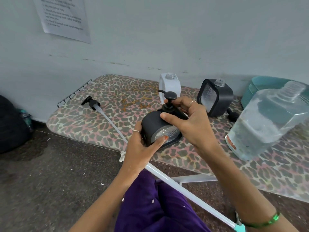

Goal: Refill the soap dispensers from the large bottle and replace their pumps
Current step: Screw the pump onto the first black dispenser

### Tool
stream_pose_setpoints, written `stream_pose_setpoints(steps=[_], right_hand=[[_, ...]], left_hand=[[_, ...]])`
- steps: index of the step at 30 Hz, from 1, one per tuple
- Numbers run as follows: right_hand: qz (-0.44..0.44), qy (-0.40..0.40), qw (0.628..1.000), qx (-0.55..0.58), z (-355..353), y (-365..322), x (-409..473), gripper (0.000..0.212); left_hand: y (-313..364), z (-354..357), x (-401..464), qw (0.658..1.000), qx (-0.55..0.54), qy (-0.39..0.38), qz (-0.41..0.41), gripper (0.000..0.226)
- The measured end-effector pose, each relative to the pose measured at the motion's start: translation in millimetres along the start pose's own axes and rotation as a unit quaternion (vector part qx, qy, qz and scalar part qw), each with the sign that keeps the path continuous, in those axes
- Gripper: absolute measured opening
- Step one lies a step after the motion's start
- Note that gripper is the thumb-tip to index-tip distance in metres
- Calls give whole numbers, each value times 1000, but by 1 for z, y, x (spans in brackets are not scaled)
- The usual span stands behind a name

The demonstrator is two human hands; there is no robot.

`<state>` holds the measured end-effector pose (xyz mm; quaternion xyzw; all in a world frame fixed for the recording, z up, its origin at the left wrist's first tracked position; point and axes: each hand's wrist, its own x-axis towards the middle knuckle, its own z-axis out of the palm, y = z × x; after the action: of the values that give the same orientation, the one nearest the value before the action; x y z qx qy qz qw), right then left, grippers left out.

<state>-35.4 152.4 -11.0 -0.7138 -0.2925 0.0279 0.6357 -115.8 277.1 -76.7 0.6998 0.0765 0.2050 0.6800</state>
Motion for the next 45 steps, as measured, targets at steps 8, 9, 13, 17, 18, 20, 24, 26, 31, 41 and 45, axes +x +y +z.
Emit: stream_pose_setpoints(steps=[8,9,13,17,18,20,24,26,31,41,45], right_hand=[[15,-201,979,21,-32,-13,25,40],[13,-180,983,22,-30,-13,24,39],[15,-80,997,2,-16,-11,9,35],[-1,27,996,-86,2,-16,-6,37],[-3,52,994,-99,6,-17,-9,36],[-8,89,990,-107,12,-17,-12,34],[-13,92,989,-111,15,-17,-12,32],[-8,40,990,-132,7,-16,-6,36],[-12,-107,984,-138,-16,-16,7,47],[5,-53,998,-24,-8,-9,3,40],[11,-2,999,-47,-2,-11,-3,40]], left_hand=[[-3,-2,2,1000,12,7,-1,57],[-4,-2,2,1000,14,10,1,58],[-4,3,-3,999,26,31,14,64],[-6,4,-4,997,50,43,31,66],[-6,4,-4,997,56,43,33,66],[-5,4,-5,997,61,44,31,59],[0,2,-5,998,49,31,30,53],[0,1,-4,998,41,26,29,50],[-1,0,-2,999,36,20,29,48],[-5,3,-3,996,61,43,57,48],[-8,4,-4,994,69,51,63,50]])
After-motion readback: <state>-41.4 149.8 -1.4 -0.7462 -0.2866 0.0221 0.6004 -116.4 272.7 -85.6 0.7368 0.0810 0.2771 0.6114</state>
